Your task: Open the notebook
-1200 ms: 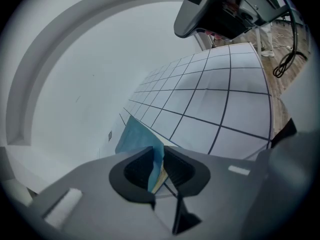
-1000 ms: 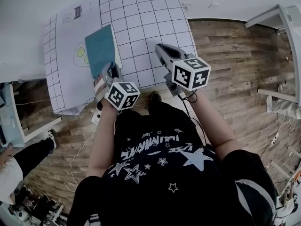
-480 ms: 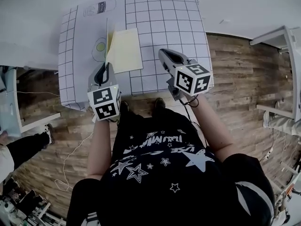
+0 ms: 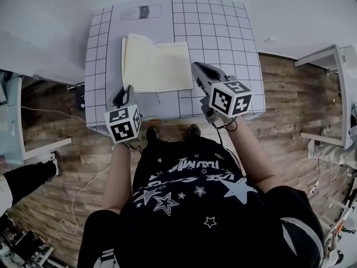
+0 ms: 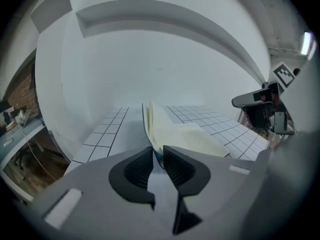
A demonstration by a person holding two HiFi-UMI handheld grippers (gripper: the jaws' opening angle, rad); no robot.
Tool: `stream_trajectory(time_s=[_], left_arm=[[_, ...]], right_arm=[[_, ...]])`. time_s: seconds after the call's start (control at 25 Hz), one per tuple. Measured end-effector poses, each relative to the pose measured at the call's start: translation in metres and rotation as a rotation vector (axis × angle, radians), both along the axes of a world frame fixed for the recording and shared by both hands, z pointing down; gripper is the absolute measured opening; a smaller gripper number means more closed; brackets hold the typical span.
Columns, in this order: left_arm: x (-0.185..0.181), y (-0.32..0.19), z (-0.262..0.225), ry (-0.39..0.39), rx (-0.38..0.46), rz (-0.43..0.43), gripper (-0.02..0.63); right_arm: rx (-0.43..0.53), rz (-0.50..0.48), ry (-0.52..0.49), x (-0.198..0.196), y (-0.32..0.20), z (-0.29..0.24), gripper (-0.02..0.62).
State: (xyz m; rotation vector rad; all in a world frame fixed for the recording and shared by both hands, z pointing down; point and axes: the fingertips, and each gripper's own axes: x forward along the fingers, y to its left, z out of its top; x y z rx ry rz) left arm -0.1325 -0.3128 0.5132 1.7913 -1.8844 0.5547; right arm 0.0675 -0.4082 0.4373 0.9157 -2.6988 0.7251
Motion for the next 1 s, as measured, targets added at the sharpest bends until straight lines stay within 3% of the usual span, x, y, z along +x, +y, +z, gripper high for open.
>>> stream_trajectory(time_s=[0.2,0.44,0.8,1.0], left_arm=[[-0.027,0.003,0.029,0.069,-0.044,0.022,0.095],[-0.045,0.008,0.057,-0.138,-0.074,0.106,0.172],[-0.067,0.005,0.064,-0.119,-0.087,0.15,0.172],[-0.074,0.008,0.048,-0.071,-0.011,0.177,0.171]], right_arm=[[0.009,0.019,0.035,-0.029,0.001,-0.003,0.017],[0.018,0.036,0.09,-0.054,0.002,-0.005,0.017],[0.001,0.087,0.138,-0.072,0.015,-0.002,0.017],[-0.008,0.152,0.155,-0.067,0.031,0.003,0.017]])
